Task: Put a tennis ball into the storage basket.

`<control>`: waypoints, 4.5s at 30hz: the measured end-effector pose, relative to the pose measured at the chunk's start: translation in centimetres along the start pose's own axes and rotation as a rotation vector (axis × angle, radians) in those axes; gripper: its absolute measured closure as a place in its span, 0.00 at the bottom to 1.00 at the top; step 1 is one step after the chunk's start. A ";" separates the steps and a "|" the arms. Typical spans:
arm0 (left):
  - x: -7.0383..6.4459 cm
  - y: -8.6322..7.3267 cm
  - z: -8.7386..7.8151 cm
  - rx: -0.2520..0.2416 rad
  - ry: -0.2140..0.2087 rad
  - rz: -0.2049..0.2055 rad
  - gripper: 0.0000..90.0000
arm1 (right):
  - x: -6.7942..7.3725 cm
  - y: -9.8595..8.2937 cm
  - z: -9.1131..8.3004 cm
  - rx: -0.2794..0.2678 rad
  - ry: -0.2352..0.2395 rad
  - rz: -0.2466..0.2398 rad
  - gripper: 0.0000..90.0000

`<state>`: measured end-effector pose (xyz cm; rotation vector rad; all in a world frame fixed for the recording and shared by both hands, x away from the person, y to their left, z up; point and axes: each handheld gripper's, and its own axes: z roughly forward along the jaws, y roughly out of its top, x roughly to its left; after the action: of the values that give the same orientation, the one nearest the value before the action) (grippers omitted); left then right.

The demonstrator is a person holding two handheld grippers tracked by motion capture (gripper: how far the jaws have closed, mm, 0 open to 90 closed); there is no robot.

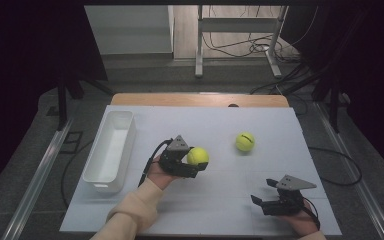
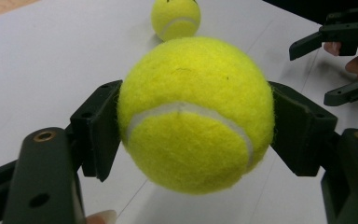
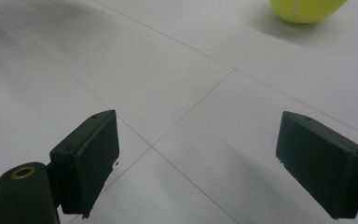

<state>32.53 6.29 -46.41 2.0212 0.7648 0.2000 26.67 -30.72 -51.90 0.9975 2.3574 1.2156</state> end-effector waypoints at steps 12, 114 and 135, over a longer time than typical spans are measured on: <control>0.6 0.4 -1.5 -0.036 0.019 -0.012 0.29 | 0.0 0.0 0.0 0.003 -0.003 -0.001 0.15; 5.9 0.3 -10.2 -0.203 0.169 -0.142 0.29 | 0.0 0.0 0.0 0.007 -0.011 -0.001 0.15; 7.2 -0.2 -11.6 -0.233 0.212 -0.182 0.29 | 0.0 0.0 0.0 0.002 -0.008 0.000 0.15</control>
<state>33.21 19.00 -41.33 1.7178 1.0045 0.3841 26.67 -30.75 -51.89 1.0016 2.3536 1.2072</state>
